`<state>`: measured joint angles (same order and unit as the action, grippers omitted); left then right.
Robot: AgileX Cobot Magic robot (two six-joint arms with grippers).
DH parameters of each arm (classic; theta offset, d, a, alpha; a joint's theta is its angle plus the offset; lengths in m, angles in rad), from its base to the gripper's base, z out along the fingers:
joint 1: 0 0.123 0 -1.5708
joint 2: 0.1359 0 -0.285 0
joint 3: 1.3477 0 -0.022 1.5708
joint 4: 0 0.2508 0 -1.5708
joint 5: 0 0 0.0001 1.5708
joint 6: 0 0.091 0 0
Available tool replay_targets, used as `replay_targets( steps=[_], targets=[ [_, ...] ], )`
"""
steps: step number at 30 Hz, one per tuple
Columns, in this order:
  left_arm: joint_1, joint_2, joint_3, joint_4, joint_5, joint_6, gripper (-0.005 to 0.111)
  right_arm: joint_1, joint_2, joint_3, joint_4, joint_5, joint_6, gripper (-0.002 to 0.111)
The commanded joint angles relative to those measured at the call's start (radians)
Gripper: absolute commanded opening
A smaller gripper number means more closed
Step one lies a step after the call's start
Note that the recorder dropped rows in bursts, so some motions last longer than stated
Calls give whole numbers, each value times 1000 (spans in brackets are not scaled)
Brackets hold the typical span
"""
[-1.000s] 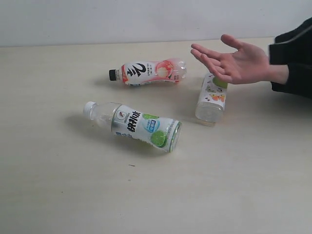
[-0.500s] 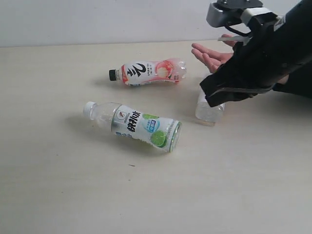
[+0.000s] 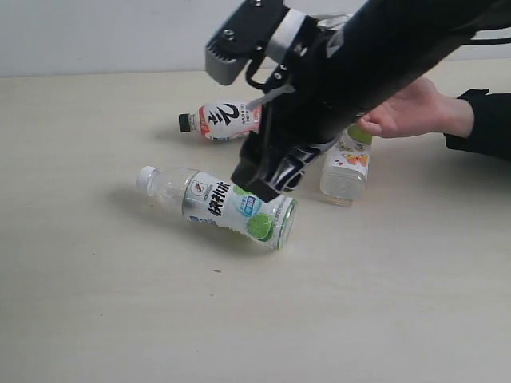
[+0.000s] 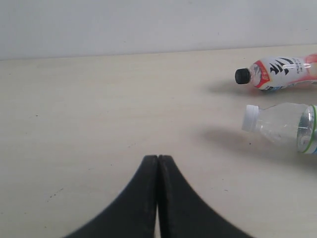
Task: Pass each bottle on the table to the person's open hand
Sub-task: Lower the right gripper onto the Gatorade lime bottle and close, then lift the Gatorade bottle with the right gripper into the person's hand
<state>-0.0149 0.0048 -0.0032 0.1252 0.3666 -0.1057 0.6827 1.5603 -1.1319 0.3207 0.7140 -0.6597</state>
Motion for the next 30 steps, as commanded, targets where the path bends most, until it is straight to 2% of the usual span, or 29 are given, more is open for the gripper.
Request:
replay_targets(
  steps=[1,5,14,30],
  targets=[
    [2,-5,3,1,-5,-3,3,48,106,-85,-22,-47,-29,67],
    [2,-5,3,1,-5,-3,3,86,214,-157,-108,-24,-14,67],
    [2,-5,3,1,-5,-3,3,90,393,-251,-330,-28,145,72],
    [2,-5,3,1,-5,-3,3,90,492,-260,-350,-84,149,72]
  ],
)
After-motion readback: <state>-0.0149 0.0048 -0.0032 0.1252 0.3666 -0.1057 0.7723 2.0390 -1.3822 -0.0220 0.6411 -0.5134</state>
